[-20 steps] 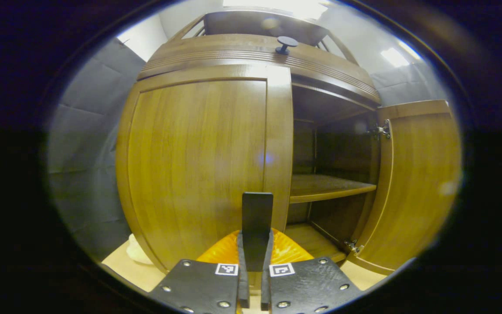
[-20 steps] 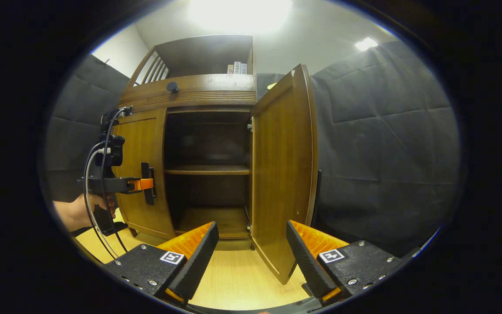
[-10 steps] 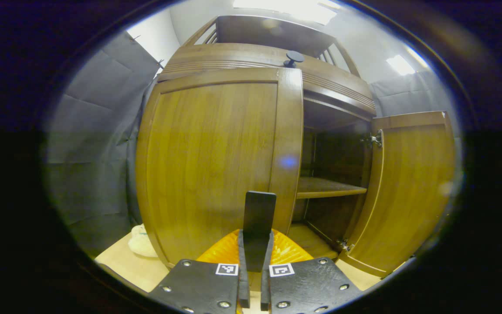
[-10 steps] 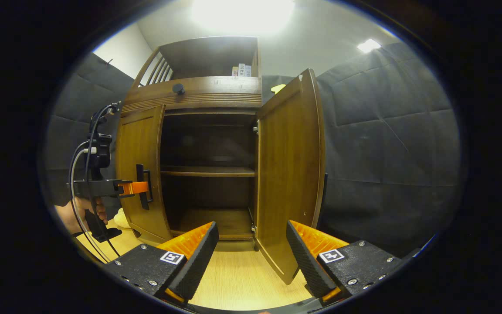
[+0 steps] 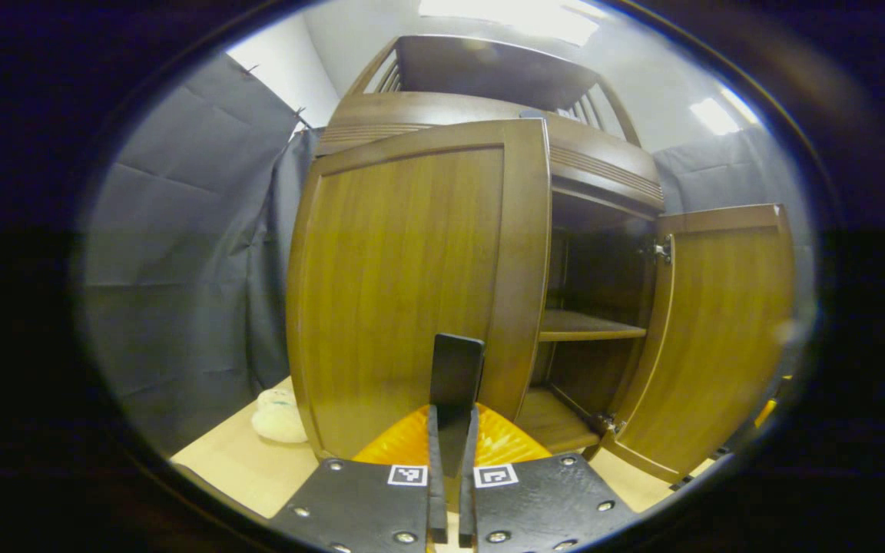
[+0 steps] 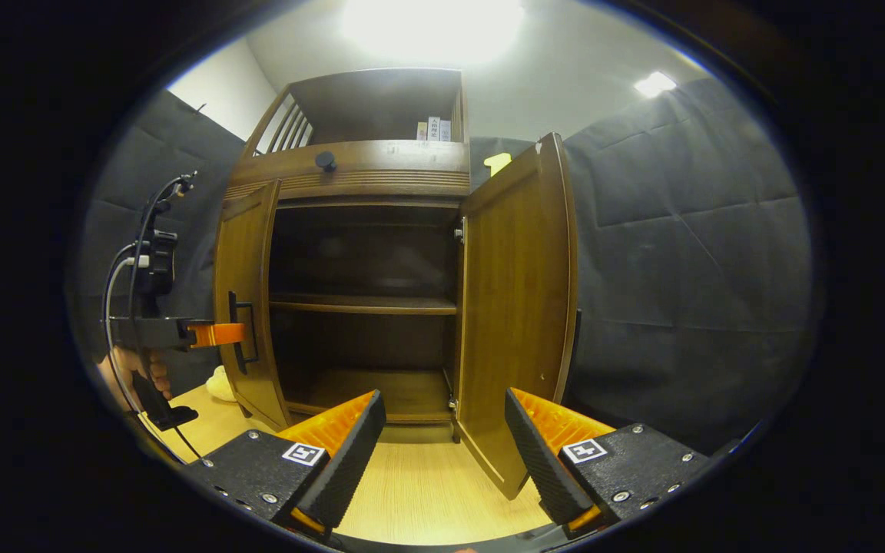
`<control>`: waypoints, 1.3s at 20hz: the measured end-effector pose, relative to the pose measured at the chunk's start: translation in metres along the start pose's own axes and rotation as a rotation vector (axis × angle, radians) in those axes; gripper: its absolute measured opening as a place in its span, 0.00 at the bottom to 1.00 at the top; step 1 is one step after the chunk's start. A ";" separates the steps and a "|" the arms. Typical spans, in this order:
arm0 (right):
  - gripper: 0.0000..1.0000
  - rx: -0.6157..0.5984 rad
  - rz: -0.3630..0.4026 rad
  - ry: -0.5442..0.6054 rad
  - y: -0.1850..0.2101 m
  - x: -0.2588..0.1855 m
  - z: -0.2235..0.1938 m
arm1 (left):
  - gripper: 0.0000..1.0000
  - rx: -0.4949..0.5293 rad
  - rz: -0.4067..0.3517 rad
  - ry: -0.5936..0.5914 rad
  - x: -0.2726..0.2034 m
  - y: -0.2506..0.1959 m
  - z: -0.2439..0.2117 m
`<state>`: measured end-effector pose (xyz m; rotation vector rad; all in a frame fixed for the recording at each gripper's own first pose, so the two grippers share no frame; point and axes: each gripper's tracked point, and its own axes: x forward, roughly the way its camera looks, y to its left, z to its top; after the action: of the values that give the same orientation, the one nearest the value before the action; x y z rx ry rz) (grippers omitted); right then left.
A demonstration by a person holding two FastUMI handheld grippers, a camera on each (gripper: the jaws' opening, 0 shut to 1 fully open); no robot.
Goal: Open the right door of the double-door shoe cabinet with the right hand, and open the left door with the left hand.
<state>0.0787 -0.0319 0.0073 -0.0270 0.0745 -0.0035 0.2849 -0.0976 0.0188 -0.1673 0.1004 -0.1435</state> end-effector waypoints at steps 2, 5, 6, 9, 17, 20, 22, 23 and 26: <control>0.96 0.000 0.010 0.001 0.004 -0.001 0.000 | 0.14 0.010 -0.001 -0.003 0.001 0.003 0.002; 0.96 -0.016 0.019 -0.004 0.008 -0.006 0.000 | 0.07 -0.007 0.034 -0.004 -0.005 0.006 0.001; 0.96 -0.024 0.019 -0.007 0.008 -0.009 0.000 | 0.00 -0.014 0.053 -0.009 -0.007 0.009 0.002; 0.96 -0.027 0.018 -0.008 0.008 -0.014 -0.002 | 0.00 -0.012 0.073 -0.008 -0.015 0.012 0.003; 0.96 -0.032 0.067 -0.005 0.029 -0.016 -0.004 | 0.00 -0.024 0.144 -0.002 -0.062 0.052 0.006; 0.96 -0.040 0.105 -0.002 0.048 -0.015 -0.005 | 0.14 -0.019 0.176 0.000 -0.082 0.074 0.009; 0.96 -0.042 0.131 -0.006 0.060 -0.016 -0.004 | 0.13 -0.011 0.225 -0.005 -0.096 0.098 0.009; 0.96 -0.044 0.144 -0.008 0.067 -0.016 -0.003 | 0.13 -0.004 0.263 -0.009 -0.103 0.114 0.012; 0.95 -0.051 0.175 -0.014 0.083 -0.017 -0.001 | 0.08 -0.016 0.362 -0.014 -0.118 0.162 0.019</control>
<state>0.0620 0.0510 0.0048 -0.0719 0.0624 0.1732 0.1928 0.0812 0.0199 -0.1639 0.1164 0.2191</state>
